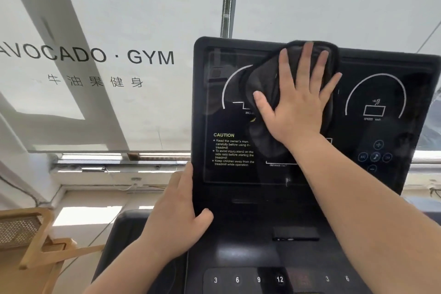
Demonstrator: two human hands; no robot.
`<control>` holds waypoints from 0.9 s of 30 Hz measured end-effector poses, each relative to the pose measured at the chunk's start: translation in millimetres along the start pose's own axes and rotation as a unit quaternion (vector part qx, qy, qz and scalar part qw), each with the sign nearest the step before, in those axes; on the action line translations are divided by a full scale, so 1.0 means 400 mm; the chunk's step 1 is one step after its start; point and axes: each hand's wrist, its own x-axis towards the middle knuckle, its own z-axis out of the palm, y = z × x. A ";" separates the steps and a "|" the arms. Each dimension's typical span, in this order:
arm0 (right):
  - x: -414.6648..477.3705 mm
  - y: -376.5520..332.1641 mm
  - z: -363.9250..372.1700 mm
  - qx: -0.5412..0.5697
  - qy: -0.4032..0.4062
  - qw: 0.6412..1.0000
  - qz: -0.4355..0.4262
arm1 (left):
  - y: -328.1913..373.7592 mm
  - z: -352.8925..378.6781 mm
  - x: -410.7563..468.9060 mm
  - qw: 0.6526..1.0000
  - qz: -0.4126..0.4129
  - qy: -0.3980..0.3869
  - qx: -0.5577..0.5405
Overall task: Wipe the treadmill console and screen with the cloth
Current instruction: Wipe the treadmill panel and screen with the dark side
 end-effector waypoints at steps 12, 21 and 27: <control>-0.216 -0.149 0.078 0.011 -0.041 0.967 -0.250 | 0.038 0.034 -0.008 0.998 -0.036 0.051 -0.005; -0.283 0.190 0.063 -0.067 -0.046 0.951 -0.299 | 0.065 0.035 -0.002 0.996 -0.047 0.010 0.075; -0.030 0.146 -0.010 -0.051 -0.024 0.994 -0.098 | 0.064 0.013 -0.002 0.995 -0.048 -0.024 0.083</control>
